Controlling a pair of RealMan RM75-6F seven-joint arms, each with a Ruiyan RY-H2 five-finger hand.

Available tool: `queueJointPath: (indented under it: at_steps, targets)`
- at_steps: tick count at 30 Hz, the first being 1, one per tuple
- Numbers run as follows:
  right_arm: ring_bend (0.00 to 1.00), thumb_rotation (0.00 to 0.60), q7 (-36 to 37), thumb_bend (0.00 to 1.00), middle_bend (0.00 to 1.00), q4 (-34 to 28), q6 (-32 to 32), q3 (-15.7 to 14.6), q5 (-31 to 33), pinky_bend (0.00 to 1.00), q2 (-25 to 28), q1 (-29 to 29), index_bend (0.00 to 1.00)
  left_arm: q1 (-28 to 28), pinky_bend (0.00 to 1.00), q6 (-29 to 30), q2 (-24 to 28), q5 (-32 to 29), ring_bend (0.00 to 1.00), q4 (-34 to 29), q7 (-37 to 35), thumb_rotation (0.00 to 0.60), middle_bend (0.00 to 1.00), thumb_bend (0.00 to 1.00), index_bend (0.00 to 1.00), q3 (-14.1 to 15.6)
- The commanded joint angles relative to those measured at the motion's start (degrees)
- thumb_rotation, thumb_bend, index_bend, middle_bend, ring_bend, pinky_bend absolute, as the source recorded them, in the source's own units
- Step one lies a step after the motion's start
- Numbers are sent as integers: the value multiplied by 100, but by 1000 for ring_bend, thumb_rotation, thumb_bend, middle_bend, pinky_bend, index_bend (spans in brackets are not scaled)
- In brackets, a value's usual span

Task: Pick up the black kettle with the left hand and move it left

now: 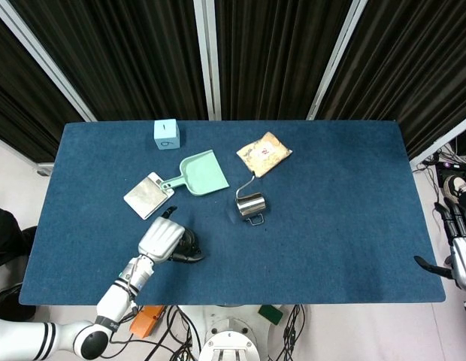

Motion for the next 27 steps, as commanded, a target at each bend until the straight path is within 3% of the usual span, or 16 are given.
queueJointPath:
  at_steps: [1,6,9,11,15,27]
  targets:
    - [0,600,12,81,19,12,2,3,1,0,-1,-1,0,10,172,63,35,-102,1000,-108,26,152,1000,111,1000,-24]
    - [0,600,38,81,19,36,23,2,-9,0,-1,-12,0,22,192,162,73,-240,1000,-212,-3,257,1000,154,1000,-94]
    - [0,600,48,80,19,34,47,7,-12,0,6,-23,0,61,206,292,110,-256,1000,-267,-67,277,1000,177,1000,-142]
    - [0,600,49,81,19,35,53,8,-16,0,5,-25,0,88,214,360,139,-255,1000,-312,-138,257,1000,182,1000,-177]
    - [0,600,46,81,19,36,57,6,-34,0,2,-22,0,127,224,445,214,-252,1000,-400,-296,160,1000,182,1000,-237]
    - [0,600,66,81,19,-4,211,50,-46,0,105,-82,0,129,302,692,208,-529,1000,-348,-303,146,1000,322,1000,-455]
